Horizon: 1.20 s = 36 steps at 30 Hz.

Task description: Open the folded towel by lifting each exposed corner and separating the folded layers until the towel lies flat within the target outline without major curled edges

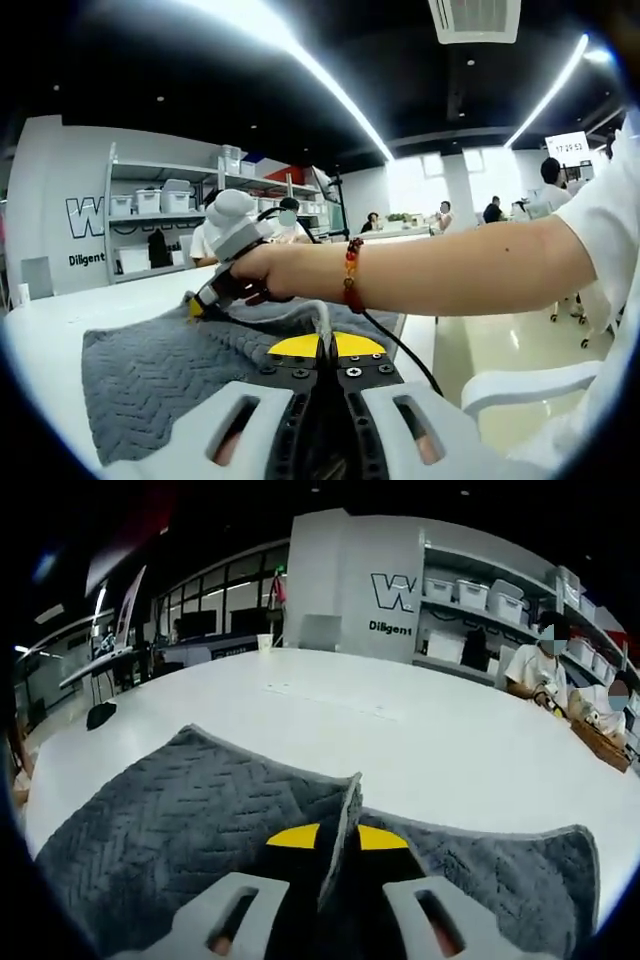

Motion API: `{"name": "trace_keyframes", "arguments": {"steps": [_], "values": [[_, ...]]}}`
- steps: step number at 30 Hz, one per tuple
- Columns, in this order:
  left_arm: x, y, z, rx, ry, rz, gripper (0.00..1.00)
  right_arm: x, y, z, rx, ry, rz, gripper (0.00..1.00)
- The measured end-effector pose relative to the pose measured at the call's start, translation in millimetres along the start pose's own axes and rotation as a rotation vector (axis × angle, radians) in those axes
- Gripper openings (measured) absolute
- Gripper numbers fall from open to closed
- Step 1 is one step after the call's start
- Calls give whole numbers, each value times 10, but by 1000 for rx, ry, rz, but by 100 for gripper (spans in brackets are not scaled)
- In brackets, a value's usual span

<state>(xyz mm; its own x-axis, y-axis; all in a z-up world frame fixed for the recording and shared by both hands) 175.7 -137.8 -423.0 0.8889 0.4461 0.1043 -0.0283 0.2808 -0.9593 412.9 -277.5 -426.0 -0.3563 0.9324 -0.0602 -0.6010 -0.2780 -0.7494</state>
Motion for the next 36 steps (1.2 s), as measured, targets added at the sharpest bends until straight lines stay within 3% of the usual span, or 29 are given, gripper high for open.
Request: {"name": "trace_keyframes", "arguments": {"steps": [11,36], "values": [[-20,-15,19,-11,8,4,0,-47,-120,52,-66,-21,-64,0],[41,-141,207,-68,31,43,0,17,-173,131,-87,-44,-75,0]]}}
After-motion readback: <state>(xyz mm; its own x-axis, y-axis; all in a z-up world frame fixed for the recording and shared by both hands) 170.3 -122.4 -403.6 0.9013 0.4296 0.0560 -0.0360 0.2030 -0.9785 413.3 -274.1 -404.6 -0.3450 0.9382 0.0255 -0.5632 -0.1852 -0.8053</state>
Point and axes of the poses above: the point that each gripper's makers call its tool centre point, and the gripper's own axes: z roughly backward along the fingers, x roughly to its left, y roughly out of its underside, the point moved 7 cm from there along z, roughly backward along the fingers, and after that the axes turned 14 degrees about x, right-handed, at the moved point
